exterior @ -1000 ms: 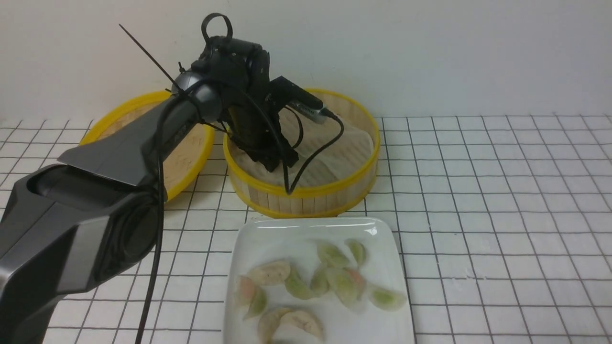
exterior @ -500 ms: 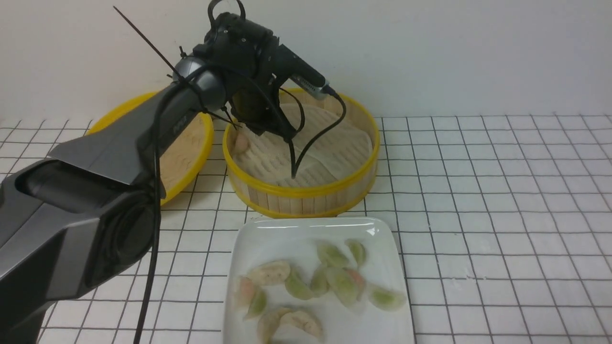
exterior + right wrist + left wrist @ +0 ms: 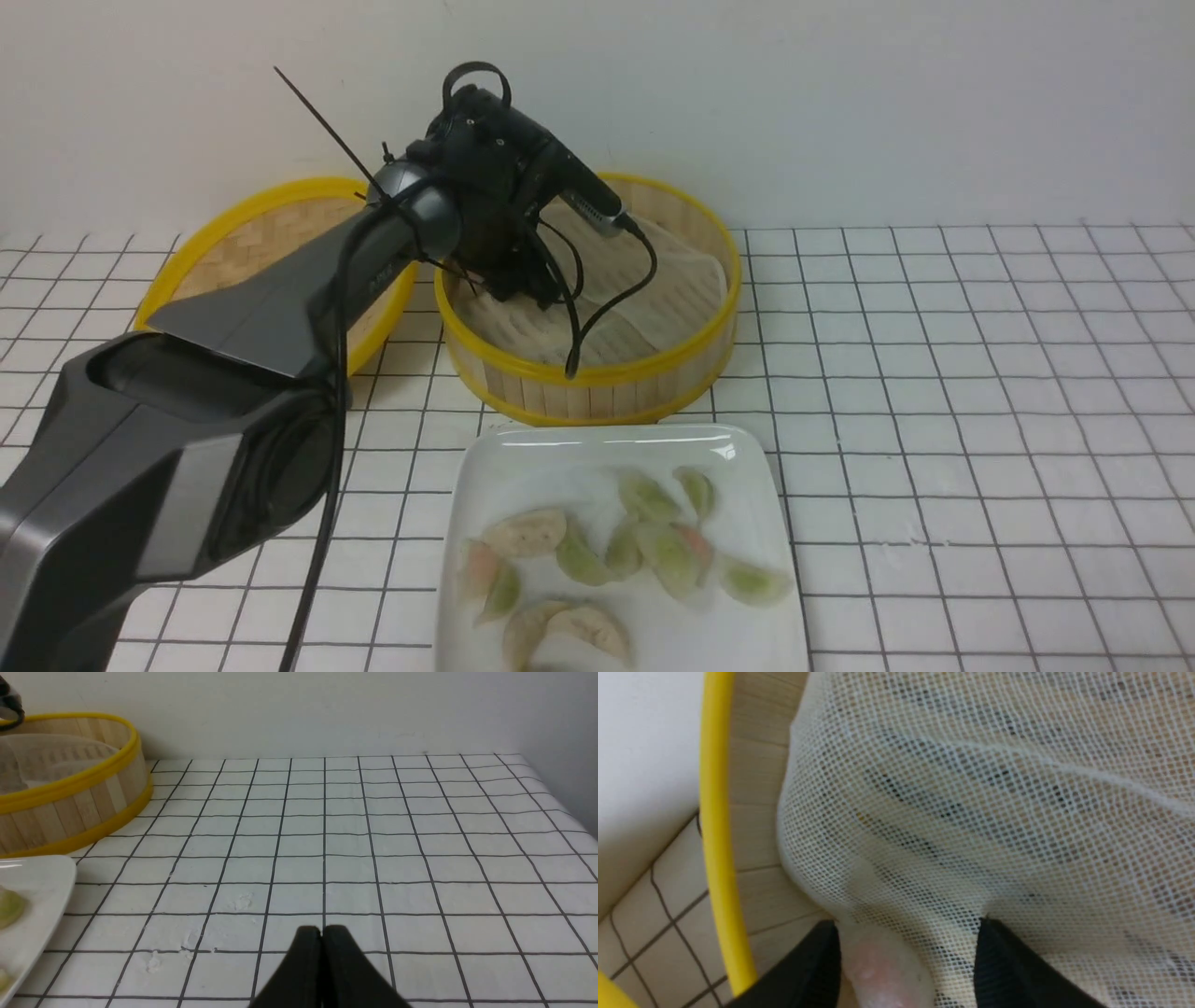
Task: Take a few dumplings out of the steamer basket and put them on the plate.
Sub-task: Use the left arm to grab a dumpling from the steamer
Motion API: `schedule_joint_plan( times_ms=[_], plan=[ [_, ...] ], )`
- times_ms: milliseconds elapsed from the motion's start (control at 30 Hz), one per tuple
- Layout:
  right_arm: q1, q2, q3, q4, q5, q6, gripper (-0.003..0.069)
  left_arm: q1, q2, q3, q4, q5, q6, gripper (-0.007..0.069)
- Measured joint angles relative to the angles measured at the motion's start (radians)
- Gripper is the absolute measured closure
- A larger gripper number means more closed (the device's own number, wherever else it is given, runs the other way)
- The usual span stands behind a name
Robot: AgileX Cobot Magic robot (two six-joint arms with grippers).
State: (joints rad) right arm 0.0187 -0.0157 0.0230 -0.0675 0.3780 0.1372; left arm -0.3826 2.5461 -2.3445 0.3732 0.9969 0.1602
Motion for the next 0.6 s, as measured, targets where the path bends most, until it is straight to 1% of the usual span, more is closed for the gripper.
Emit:
schedule_joint_plan(
  times_ms=[133, 400, 500, 600],
  plan=[
    [0.0, 0.0, 0.0, 0.0, 0.0, 0.0, 0.0673, 0.0, 0.0, 0.0, 0.002, 0.006, -0.003, 0.027],
    [0.0, 0.0, 0.0, 0.0, 0.0, 0.0, 0.0673, -0.001, 0.012, -0.008, 0.002, 0.044, -0.115, 0.0275],
    [0.0, 0.0, 0.0, 0.0, 0.0, 0.0, 0.0673, -0.001, 0.015, -0.01, -0.031, 0.049, -0.121, 0.0327],
    [0.0, 0.0, 0.0, 0.0, 0.0, 0.0, 0.0673, 0.006, 0.015, -0.016, -0.052, 0.051, -0.121, 0.044]
  ],
)
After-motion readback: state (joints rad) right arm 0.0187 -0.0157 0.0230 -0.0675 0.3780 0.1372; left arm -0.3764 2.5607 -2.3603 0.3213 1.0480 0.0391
